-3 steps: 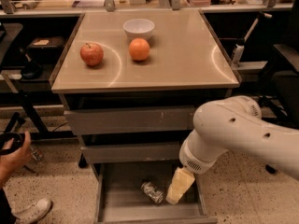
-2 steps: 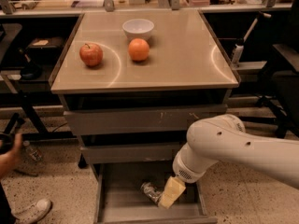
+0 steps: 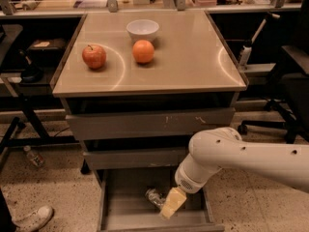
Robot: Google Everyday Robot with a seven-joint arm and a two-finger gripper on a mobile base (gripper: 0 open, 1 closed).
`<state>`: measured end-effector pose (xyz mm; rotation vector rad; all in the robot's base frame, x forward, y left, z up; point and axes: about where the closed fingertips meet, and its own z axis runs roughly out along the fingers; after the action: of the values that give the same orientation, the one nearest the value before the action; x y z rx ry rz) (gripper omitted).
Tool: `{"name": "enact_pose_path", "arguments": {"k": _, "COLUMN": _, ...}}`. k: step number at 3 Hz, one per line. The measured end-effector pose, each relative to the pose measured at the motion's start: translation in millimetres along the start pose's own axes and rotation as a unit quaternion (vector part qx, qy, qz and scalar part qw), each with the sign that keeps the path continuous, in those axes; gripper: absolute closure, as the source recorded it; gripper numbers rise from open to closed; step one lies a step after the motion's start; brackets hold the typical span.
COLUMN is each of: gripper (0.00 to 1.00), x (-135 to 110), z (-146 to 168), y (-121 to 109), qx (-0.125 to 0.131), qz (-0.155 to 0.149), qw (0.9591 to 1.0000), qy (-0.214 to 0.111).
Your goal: Pick 7up can from bottom drawer and place on counter
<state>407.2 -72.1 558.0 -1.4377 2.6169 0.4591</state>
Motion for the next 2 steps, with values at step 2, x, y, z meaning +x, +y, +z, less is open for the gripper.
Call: {"name": "enact_pose_path", "arguments": {"k": 2, "gripper": 0.00, "x": -7, "z": 61, "y": -28, "qx": -0.026, "qz": 0.029, "qw": 0.9991, "qy": -0.017}}
